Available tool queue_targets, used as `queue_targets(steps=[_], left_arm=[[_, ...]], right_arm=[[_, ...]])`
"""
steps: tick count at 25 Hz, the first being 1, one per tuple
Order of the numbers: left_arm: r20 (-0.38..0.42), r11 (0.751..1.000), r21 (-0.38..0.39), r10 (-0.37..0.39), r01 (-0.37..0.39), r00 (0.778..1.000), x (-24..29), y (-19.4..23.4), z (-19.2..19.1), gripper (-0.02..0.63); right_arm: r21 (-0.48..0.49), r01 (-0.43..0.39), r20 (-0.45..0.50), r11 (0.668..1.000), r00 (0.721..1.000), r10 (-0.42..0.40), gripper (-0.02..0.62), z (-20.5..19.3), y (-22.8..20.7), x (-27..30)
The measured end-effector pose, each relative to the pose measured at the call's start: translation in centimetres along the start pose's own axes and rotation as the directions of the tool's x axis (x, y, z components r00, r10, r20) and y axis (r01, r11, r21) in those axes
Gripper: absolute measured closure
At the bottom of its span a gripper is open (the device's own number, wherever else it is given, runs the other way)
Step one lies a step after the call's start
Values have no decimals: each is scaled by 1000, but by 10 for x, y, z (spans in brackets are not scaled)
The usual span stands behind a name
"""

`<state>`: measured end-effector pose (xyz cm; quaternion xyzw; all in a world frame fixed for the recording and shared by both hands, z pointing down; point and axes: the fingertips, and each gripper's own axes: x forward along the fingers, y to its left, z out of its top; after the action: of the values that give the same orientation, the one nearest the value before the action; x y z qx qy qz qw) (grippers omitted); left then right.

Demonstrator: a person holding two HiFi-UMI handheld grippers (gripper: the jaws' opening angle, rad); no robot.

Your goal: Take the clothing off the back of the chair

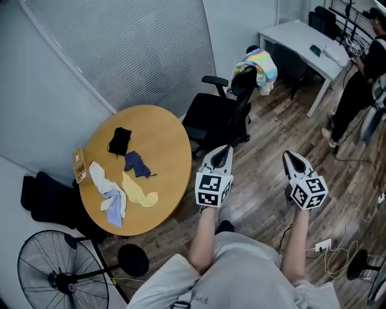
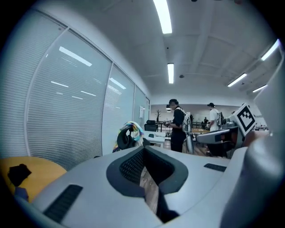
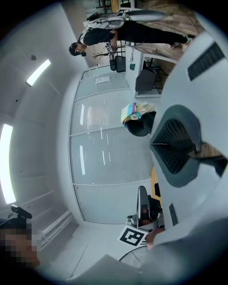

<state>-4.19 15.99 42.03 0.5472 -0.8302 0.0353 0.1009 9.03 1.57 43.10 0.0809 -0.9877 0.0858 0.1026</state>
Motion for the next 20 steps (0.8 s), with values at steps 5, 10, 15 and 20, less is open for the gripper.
queue_targets(steps=[5,10,15,20], left_arm=[[7,998,-45,-37,37,999,14,61,16,580],[8,994,-109,-31,32,999,13,108,24,580],[-20,987,-162,-6,2,1000,5,146,5,580],[-19,984,-175,23,-25,1000,-7,166,-3,580]], right_arm=[[-57,59,-37,997,997,-61,571,22,7,59],[-53,30,17,998,999,-30,571,51,19,92],[-62,52,-22,997,998,-53,571,46,20,113],[-37,73,-32,997,997,-74,571,44,7,122]])
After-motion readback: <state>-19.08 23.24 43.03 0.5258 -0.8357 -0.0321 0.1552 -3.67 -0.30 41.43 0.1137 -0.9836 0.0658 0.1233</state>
